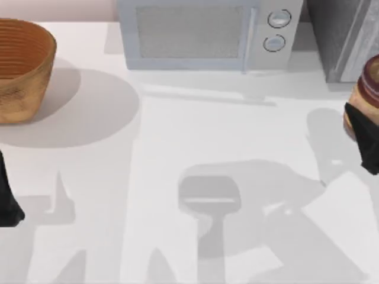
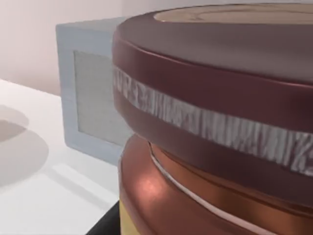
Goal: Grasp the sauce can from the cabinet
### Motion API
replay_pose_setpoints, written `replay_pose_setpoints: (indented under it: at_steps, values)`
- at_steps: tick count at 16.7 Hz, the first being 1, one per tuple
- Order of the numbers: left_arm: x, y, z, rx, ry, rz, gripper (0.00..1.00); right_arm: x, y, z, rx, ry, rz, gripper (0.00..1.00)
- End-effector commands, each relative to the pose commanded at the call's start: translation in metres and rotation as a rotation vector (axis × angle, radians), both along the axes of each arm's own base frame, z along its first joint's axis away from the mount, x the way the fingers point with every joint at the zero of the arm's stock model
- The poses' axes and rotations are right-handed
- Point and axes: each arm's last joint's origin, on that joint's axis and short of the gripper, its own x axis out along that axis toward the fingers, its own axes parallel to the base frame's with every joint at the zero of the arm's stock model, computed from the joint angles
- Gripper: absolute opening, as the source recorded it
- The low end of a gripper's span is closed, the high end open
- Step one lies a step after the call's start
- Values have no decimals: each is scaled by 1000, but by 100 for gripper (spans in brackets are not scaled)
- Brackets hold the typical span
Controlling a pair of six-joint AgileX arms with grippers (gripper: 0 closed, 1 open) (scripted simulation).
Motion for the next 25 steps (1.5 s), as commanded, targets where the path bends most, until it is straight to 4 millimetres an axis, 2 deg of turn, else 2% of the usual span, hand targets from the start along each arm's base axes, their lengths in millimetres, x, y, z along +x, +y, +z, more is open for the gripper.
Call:
replay_pose_setpoints:
  at_steps: [4, 7, 14, 17, 21, 25]
  values:
    - [0, 0, 0, 0, 0, 0, 100, 13, 0, -37, 1, 22, 112, 0]
    - [0, 0, 0, 0, 0, 0, 100, 14, 1, -54, 5, 36, 161, 0]
    - [0, 0, 0, 0, 0, 0, 100, 14, 2, -58, 8, 44, 174, 0]
    - [0, 0, 0, 0, 0, 0, 100, 28, 11, -66, 8, 43, 158, 0]
    - [0, 0, 0, 0, 0, 0, 100, 53, 38, -81, 6, 35, 170, 0]
    - [0, 0, 0, 0, 0, 0, 100, 56, 43, -84, 6, 38, 172, 0]
